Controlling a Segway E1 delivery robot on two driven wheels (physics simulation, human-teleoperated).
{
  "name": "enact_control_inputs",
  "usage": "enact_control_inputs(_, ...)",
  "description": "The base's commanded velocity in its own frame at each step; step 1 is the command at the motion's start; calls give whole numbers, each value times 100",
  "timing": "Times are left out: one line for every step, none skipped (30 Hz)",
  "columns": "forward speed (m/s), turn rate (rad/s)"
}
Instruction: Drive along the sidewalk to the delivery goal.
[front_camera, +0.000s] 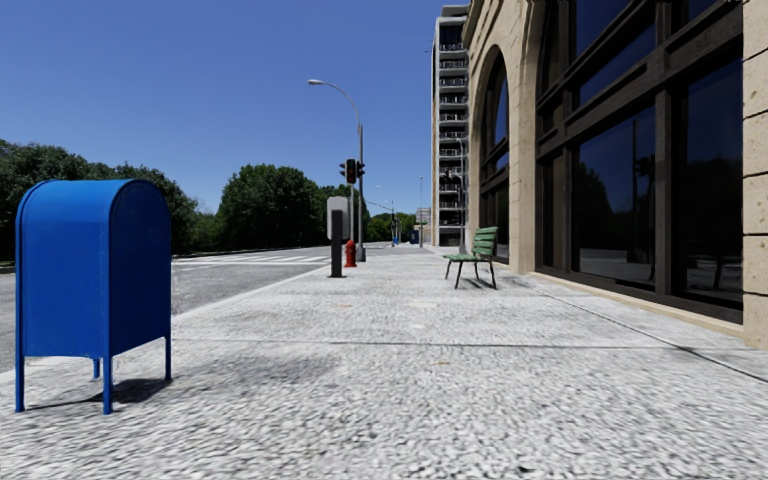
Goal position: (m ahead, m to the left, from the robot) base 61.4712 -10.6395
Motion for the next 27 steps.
enact_control_inputs(198,0)
enact_control_inputs(198,-21)
enact_control_inputs(198,-21)
enact_control_inputs(198,-35)
enact_control_inputs(198,-37)
enact_control_inputs(198,-38)
enact_control_inputs(198,-38)
enact_control_inputs(198,-38)
enact_control_inputs(198,0)
enact_control_inputs(198,0)
enact_control_inputs(198,0)
enact_control_inputs(198,0)
enact_control_inputs(198,0)
enact_control_inputs(198,0)
enact_control_inputs(198,0)
enact_control_inputs(198,0)
enact_control_inputs(198,0)
enact_control_inputs(198,0)
enact_control_inputs(198,0)
enact_control_inputs(198,0)
enact_control_inputs(198,0)
enact_control_inputs(198,0)
enact_control_inputs(198,0)
enact_control_inputs(198,0)
enact_control_inputs(198,0)
enact_control_inputs(198,0)
enact_control_inputs(198,0)
